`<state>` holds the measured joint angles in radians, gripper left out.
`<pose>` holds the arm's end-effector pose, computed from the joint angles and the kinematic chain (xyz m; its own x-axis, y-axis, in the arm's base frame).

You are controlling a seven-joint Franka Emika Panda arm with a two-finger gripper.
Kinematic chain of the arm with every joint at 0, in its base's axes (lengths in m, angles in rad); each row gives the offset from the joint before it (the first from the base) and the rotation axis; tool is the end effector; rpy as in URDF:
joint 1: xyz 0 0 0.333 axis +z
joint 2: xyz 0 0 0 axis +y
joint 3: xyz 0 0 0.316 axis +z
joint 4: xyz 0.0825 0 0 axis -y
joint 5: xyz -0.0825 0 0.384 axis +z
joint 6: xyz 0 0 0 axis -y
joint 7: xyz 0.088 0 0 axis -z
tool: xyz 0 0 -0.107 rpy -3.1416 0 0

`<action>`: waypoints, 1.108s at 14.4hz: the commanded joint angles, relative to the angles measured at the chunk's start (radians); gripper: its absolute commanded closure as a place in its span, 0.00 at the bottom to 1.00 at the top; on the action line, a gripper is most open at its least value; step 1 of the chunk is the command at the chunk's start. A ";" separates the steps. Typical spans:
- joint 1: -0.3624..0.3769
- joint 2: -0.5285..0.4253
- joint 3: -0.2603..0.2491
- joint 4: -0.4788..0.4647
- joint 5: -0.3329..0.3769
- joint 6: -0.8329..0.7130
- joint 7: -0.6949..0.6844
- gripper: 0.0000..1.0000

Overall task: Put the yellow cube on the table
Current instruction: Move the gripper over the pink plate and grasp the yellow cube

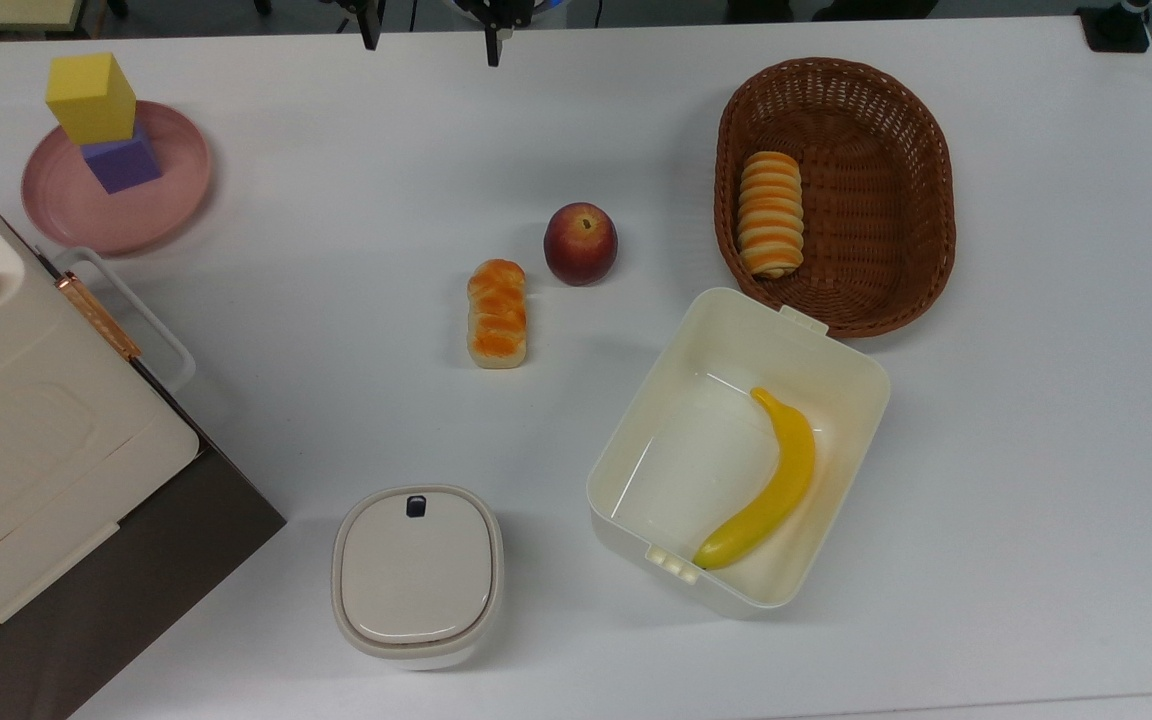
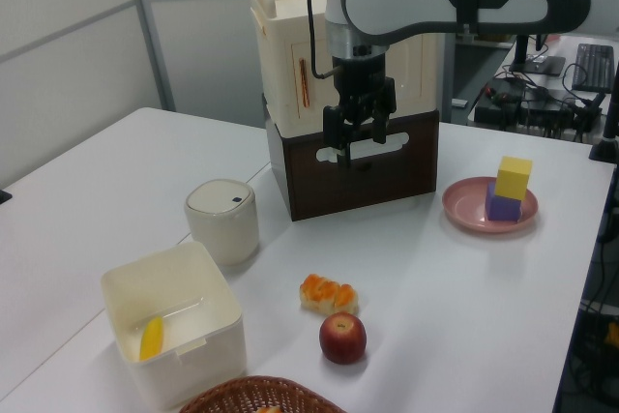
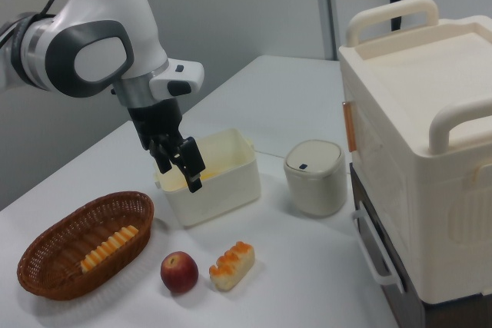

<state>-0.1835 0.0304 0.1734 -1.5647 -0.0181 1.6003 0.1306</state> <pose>0.5663 -0.0091 0.6132 0.9902 -0.1398 0.0073 -0.1399 -0.9901 0.0120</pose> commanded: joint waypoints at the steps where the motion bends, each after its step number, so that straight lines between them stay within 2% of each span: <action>1: 0.013 -0.018 -0.015 -0.020 -0.014 -0.017 0.012 0.00; 4: 0.007 -0.023 -0.025 -0.020 -0.014 -0.016 0.003 0.00; 8: -0.057 -0.050 -0.043 -0.037 -0.013 -0.016 -0.170 0.00; 12: -0.189 -0.115 -0.041 -0.110 -0.013 -0.003 -0.377 0.00; 13: -0.250 -0.125 -0.043 -0.127 -0.011 -0.005 -0.461 0.00; 16: -0.367 -0.127 -0.041 -0.167 -0.011 0.006 -0.616 0.00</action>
<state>-0.4497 -0.0507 0.1282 -1.6475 -0.0260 1.5999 -0.3346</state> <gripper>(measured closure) 0.000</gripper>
